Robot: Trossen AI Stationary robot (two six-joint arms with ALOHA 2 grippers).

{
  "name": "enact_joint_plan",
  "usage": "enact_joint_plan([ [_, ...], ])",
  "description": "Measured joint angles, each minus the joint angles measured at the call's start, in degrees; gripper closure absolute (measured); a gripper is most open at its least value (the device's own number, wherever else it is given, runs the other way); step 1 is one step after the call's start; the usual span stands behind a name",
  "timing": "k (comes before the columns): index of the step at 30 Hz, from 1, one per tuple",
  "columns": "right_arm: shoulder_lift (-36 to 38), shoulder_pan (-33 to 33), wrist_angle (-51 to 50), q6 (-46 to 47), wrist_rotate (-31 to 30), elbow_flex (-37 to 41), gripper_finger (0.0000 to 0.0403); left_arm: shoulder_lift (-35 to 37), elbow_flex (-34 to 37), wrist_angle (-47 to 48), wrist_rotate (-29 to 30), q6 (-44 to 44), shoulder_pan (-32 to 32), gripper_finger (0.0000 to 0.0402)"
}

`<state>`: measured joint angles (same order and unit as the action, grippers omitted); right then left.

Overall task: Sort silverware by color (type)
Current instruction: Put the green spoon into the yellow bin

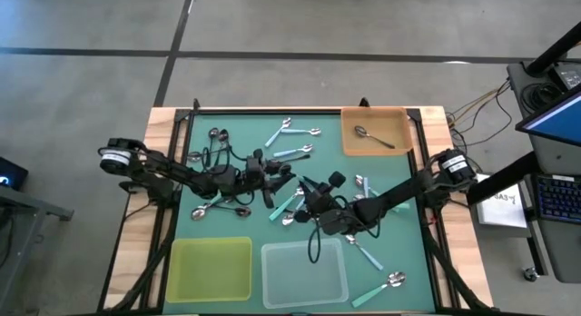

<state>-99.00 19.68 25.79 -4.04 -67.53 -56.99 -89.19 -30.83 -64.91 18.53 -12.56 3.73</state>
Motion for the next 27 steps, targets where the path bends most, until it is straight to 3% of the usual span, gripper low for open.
enact_joint_plan([
  [2, 0.0, 0.1, 0.08, 0.21, 0.01, 0.0, 0.034, 0.0, 0.0, 0.04, -0.01, -0.03, -0.02, 0.0355],
  [4, -0.02, 0.13, 0.03, 0.18, 0.23, 0.0, 0.034, 0.0, 0.0, 0.03, -0.29, -0.59, 0.0, 0.0385],
  [12, -0.06, 0.42, -1.29, 0.32, 0.84, 0.0, 0.0333, 0.0, 0.0, 0.32, -2.48, -1.47, 0.02, 0.0399],
  [19, 2.58, 0.73, -4.19, 1.48, 8.1, 0.04, 0.0284, 0.07, 0.0, 0.23, -1.56, -1.3, -0.22, 0.0401],
  [23, 5.1, 1.75, -9.79, 2.19, 7.73, 0.04, 0.0253, 0.94, 0.0, 0.25, -1.83, -1.24, -0.22, 0.0401],
  [27, 9.79, 3.79, -21.19, 11.37, 8.08, 0.04, 0.0238, 3.08, 0.0, 2.12, -6.24, -3.08, -0.22, 0.0401],
])
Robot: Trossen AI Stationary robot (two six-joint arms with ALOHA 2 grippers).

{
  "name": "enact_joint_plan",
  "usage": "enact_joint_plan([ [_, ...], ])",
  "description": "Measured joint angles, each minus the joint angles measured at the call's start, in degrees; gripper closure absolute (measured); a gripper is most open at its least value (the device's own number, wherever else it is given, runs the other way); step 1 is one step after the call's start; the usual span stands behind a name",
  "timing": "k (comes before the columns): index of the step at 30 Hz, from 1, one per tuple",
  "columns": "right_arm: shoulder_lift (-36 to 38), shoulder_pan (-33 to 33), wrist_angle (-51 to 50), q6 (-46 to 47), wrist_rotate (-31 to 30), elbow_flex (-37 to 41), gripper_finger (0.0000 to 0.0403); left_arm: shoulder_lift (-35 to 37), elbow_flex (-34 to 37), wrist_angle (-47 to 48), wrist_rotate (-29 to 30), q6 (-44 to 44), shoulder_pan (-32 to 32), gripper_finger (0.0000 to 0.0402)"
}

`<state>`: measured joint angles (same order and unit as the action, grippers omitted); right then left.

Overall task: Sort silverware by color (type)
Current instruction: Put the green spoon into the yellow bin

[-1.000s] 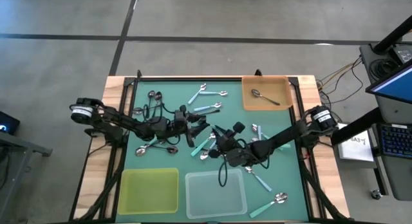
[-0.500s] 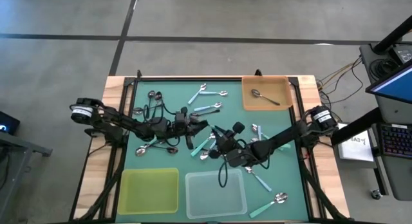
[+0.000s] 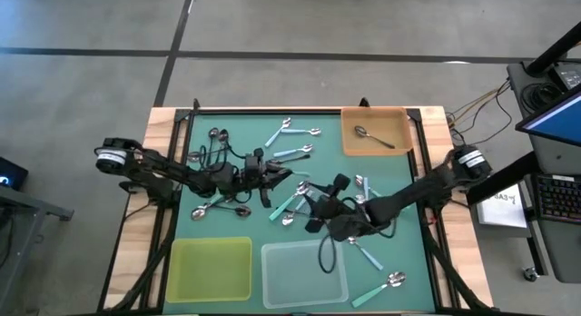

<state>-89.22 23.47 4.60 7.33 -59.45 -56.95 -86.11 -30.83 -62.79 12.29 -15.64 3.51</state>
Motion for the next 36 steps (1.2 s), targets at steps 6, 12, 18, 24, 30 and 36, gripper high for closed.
enact_joint_plan([
  [6, 9.97, 2.92, -20.65, 20.45, 6.96, 0.0, 0.0247, 5.82, 0.0, 9.79, -14.8, -9.77, 3.62, 0.0401],
  [12, 15.23, 4.41, -34.51, 33.55, 12.2, 0.02, 0.0268, 14.41, -0.41, 27.45, -17.59, -18.34, 12.19, 0.0401],
  [18, 15.11, 4.82, -42.75, 43.63, 31.55, 0.02, 0.0285, 24.18, -3.23, 51.72, -13.62, -30.38, 21.91, 0.0401],
  [24, 11.33, 5.68, -47.67, 52.57, 48.81, 0.06, 0.0301, 26.29, -12.04, 93.92, -6.98, -53.55, 34.18, 0.0401],
  [30, 7.92, 6.02, -50.73, 56.46, 59.34, 0.07, 0.0311, 22.26, -21.19, 116.83, -6.79, -60.25, 40.38, 0.0401],
  [36, 7.24, 7.48, -50.8, 58.01, 63.01, 0.07, 0.0298, 16.93, -23.91, 119.34, -10.26, -59.08, 40.72, 0.0388],
])
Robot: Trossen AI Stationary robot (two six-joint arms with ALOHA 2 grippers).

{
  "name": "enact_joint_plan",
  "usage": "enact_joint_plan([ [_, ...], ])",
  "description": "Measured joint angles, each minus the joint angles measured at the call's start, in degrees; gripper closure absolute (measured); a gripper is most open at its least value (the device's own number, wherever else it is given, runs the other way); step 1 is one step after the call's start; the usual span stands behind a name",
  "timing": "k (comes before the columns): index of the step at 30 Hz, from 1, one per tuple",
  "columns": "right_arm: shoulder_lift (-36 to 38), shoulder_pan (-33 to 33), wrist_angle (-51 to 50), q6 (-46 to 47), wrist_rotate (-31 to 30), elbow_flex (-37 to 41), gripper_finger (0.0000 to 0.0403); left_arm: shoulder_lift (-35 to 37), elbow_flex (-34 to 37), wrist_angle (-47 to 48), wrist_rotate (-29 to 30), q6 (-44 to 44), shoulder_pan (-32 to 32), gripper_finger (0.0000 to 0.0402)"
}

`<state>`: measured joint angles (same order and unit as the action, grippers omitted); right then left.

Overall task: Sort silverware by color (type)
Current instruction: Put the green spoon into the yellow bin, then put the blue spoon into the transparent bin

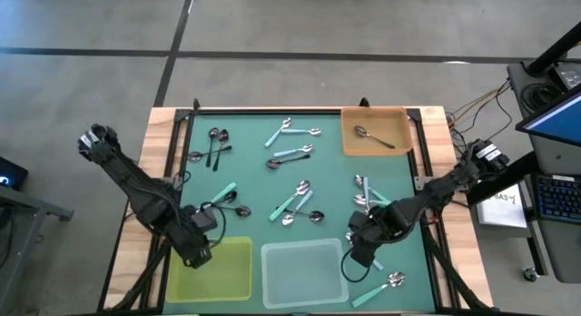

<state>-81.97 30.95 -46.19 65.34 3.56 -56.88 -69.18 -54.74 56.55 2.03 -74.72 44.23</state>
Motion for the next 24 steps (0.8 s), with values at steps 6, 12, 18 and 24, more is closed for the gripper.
enact_joint_plan([
  [6, -0.39, 1.46, -0.13, 3.8, 1.46, 0.0, 0.0264, -4.59, -0.4, -0.32, -4.53, 1.89, -0.07, 0.0333],
  [12, -4.24, 1.43, -0.77, 6.85, 2.48, 0.0, 0.0262, -7.38, -6.1, 0.04, -2.31, 8.31, -0.61, 0.028],
  [18, -9.76, 1.71, -0.77, 5.51, 5.06, 0.0, 0.0277, -9.15, -13.49, 0.02, 3.6, 12.19, -0.61, 0.0265],
  [24, -12.83, 1.84, -0.77, 2.89, 6.79, -0.24, 0.028, -11.41, -22.22, 1.23, 8.03, 18.39, -0.61, 0.0271],
])
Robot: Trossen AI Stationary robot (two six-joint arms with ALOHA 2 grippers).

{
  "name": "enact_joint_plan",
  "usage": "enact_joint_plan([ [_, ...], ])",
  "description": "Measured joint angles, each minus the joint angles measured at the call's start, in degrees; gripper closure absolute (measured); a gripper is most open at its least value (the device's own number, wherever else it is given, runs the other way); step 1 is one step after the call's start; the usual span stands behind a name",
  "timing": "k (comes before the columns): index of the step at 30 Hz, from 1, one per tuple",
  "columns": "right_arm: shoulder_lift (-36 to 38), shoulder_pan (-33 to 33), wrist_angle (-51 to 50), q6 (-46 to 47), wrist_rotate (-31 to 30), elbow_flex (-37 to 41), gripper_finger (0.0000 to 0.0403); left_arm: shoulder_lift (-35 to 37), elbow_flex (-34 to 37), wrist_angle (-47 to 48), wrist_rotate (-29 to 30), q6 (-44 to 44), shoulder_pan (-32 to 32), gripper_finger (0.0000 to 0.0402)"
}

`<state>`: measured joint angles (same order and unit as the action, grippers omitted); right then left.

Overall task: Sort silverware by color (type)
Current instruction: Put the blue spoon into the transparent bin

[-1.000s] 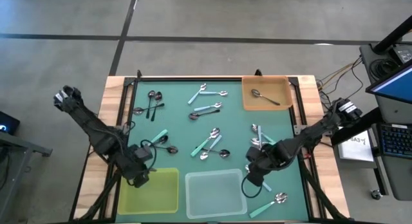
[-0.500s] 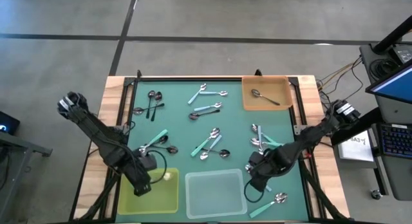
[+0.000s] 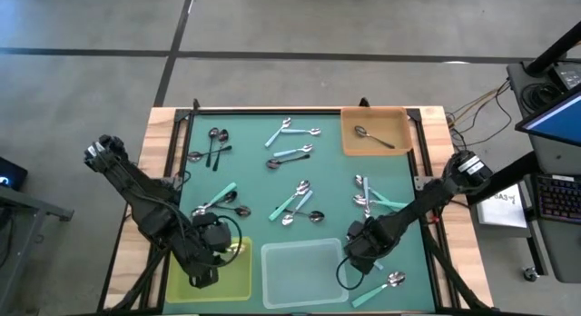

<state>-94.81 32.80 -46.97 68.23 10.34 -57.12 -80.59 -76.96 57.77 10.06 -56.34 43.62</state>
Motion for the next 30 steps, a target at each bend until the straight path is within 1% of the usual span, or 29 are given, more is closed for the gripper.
enact_joint_plan([
  [3, -0.15, 0.11, 0.22, -0.33, 0.27, 0.09, 0.028, -0.97, -3.82, 2.62, 1.67, 2.0, 0.0, 0.0272],
  [7, 2.87, 0.23, -0.11, 1.29, 0.09, 0.33, 0.028, -2.17, -7.67, 8.28, 4.7, 2.76, 0.0, 0.0272],
  [9, 4.3, 0.57, 0.08, 2.73, -1.05, 0.31, 0.028, -2.5, -8.57, 10.03, 5.53, 2.75, 0.0, 0.0272],
  [15, 4.65, 2.19, 2.27, 6.06, -2.85, 0.28, 0.028, -2.63, -8.23, 10.4, 5.65, 2.71, 0.0, 0.0272],
  [21, 2.28, 4.16, 8.89, 7.91, -2.89, 0.28, 0.028, -2.63, -7.73, 10.68, 5.63, 2.79, 0.0, 0.0272],
  [24, 0.95, 4.72, 9.94, 8.5, -3.12, 0.2, 0.028, -2.61, -7.7, 10.68, 5.65, 3.14, 0.0, 0.0272],
  [30, -0.96, 5.39, 11.82, 9.09, -5.59, 0.04, 0.028, -2.61, -7.7, 10.69, 5.89, 3.13, 0.0, 0.0272],
])
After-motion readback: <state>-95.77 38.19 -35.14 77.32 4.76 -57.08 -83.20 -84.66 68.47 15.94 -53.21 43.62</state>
